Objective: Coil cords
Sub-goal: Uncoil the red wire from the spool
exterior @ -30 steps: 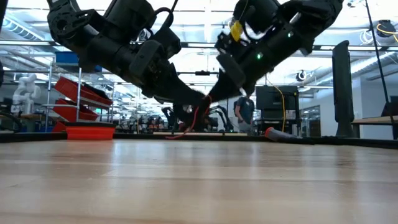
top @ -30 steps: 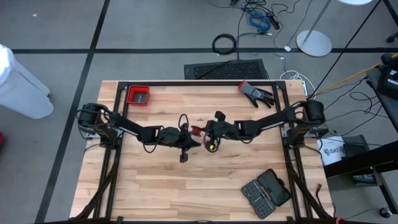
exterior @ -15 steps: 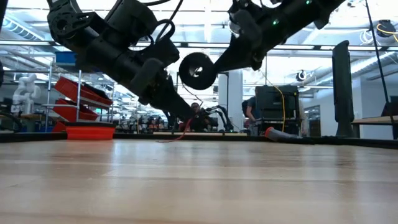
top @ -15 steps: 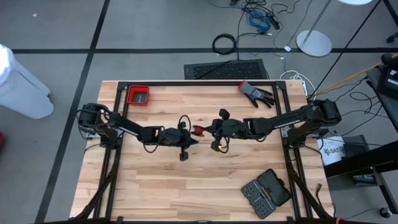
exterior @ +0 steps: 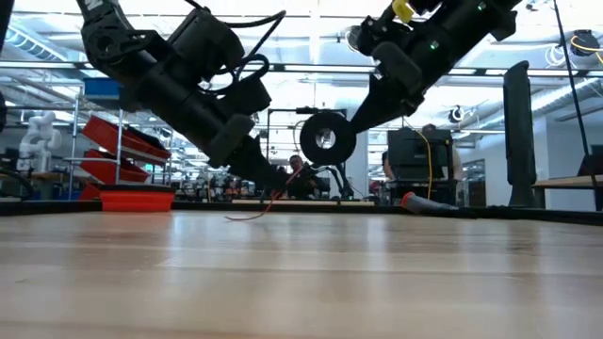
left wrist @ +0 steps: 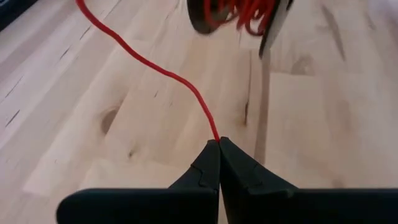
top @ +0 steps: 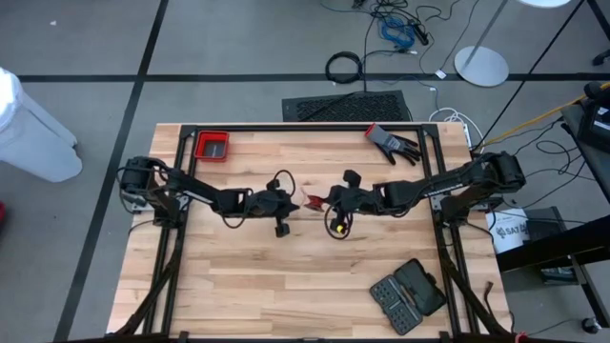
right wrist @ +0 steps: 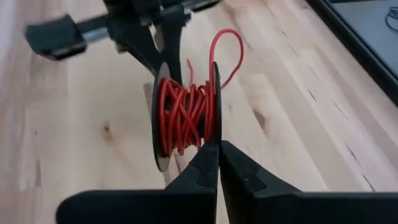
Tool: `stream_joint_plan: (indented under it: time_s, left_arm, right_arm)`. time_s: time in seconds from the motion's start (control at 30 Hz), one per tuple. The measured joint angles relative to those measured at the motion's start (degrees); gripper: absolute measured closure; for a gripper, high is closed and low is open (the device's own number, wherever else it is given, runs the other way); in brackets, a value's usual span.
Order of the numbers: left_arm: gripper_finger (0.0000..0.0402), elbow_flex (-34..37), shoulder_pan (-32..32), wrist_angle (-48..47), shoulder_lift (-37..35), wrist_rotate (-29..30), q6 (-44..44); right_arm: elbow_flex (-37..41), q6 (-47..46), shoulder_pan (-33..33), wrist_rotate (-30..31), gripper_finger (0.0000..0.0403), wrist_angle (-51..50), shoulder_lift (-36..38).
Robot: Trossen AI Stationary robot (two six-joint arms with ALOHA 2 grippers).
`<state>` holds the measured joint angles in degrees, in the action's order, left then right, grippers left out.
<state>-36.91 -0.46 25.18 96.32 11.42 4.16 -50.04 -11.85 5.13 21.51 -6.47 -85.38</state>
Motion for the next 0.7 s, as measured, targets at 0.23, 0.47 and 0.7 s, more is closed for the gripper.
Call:
stream_joint_plan:
  time_s: [0.23,0.47,0.7]
  left_arm:
    - [0.0398,0.0,0.1,-0.5,-5.3,-0.7,-0.4]
    - [0.0398,0.0,-1.2,0.0,-11.3,-3.5,-0.3]
    - [0.0398,0.0,-3.1,2.4,-12.8,-3.6,-0.3]
  right_arm:
    - [0.0,-1.2,0.2,3.8,0.0403,-2.3,-0.5]
    - [0.0,-1.7,0.2,5.7,0.0403,-2.6,-1.6]
    - [0.0,-2.1,0.1,8.8,0.0403,-2.4,-1.6]
